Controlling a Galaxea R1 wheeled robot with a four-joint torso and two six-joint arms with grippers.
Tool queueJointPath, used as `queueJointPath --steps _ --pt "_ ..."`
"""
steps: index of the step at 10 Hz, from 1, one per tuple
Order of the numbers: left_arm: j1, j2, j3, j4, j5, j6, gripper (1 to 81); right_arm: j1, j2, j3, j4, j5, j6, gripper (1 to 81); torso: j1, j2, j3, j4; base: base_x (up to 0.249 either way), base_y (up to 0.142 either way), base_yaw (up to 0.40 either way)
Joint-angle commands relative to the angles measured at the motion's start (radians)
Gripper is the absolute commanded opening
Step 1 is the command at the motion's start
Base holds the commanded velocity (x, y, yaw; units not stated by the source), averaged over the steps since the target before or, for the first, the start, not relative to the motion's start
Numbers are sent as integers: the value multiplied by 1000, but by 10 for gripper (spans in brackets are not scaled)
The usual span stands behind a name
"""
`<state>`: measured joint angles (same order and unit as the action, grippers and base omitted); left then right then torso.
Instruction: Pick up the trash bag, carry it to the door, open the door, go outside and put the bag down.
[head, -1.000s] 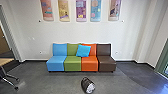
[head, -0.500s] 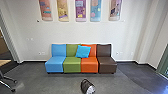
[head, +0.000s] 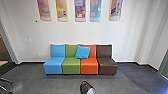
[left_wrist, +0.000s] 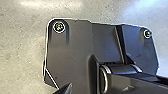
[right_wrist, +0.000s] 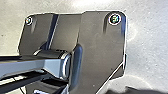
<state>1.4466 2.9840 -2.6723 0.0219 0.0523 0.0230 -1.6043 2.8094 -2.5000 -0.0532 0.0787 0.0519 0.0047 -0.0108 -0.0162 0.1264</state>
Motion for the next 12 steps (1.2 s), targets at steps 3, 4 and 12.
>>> queueJointPath --steps 3,4,12 --pt "-59 -5 2 -5 55 -2 811 43 -2 -2 0 -57 -4 811 0 0 0 0 136 0 0" --pt "-59 -3 2 -5 55 -3 811 45 -2 -2 0 -60 -4 811 0 0 0 0 136 0 0" --pt "-64 -3 2 -2 57 -3 811 53 -6 -17 6 -62 -4 811 0 0 0 0 136 0 0"
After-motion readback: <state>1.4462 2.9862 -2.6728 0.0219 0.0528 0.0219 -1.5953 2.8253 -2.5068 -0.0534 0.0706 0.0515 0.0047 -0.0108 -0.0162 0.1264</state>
